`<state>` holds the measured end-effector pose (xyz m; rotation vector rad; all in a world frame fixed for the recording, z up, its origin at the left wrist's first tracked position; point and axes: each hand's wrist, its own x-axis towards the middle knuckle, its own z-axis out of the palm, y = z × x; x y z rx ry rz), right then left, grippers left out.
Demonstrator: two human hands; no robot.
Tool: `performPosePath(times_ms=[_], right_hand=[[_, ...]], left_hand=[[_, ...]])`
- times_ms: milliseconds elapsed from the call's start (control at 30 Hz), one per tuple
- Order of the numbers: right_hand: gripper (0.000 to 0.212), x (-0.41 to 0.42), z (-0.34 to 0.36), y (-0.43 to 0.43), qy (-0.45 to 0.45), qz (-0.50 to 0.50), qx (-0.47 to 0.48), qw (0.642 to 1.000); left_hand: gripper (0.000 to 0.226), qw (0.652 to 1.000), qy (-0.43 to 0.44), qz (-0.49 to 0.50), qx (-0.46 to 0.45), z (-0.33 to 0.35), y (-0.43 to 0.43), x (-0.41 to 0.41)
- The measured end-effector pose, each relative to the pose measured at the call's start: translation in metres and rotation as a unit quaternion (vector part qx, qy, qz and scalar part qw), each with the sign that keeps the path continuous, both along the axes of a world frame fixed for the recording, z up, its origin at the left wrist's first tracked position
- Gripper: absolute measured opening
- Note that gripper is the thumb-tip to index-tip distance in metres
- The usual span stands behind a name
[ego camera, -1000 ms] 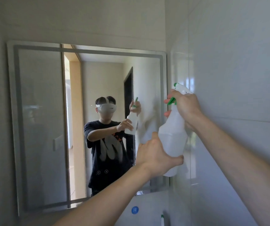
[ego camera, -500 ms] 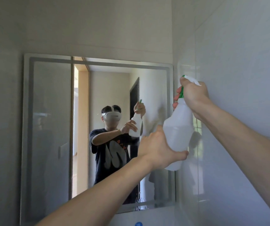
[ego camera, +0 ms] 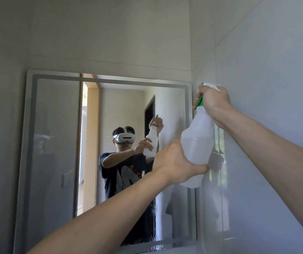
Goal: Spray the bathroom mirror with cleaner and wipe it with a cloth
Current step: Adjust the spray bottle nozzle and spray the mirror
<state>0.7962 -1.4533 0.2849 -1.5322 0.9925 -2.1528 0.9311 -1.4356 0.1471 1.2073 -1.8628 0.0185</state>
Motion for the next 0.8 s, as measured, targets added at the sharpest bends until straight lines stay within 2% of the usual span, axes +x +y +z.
performPosePath(times_ms=[167, 233, 333, 500, 800], right_hand=[[0.024, -0.004, 0.011, 0.000, 0.024, 0.004, 0.011, 1.000], [0.013, -0.001, 0.016, 0.002, 0.029, 0.024, 0.001, 0.999], [0.022, 0.005, 0.023, 0.005, 0.034, 0.057, -0.005, 0.998], [0.020, 0.025, 0.028, 0.007, 0.011, 0.123, -0.014, 0.992], [0.036, 0.064, 0.016, -0.003, 0.039, 0.140, 0.029, 0.989]], left_hand=[[0.075, 0.999, 0.028, -0.016, -0.016, 0.004, 0.004, -0.003], [0.079, 0.999, 0.034, -0.009, -0.024, 0.007, 0.004, -0.003], [0.087, 0.999, 0.032, 0.009, -0.028, 0.011, 0.005, 0.000], [0.085, 0.996, 0.016, 0.059, -0.072, 0.015, 0.011, 0.016], [0.086, 0.995, 0.022, 0.084, -0.045, 0.003, 0.019, 0.052]])
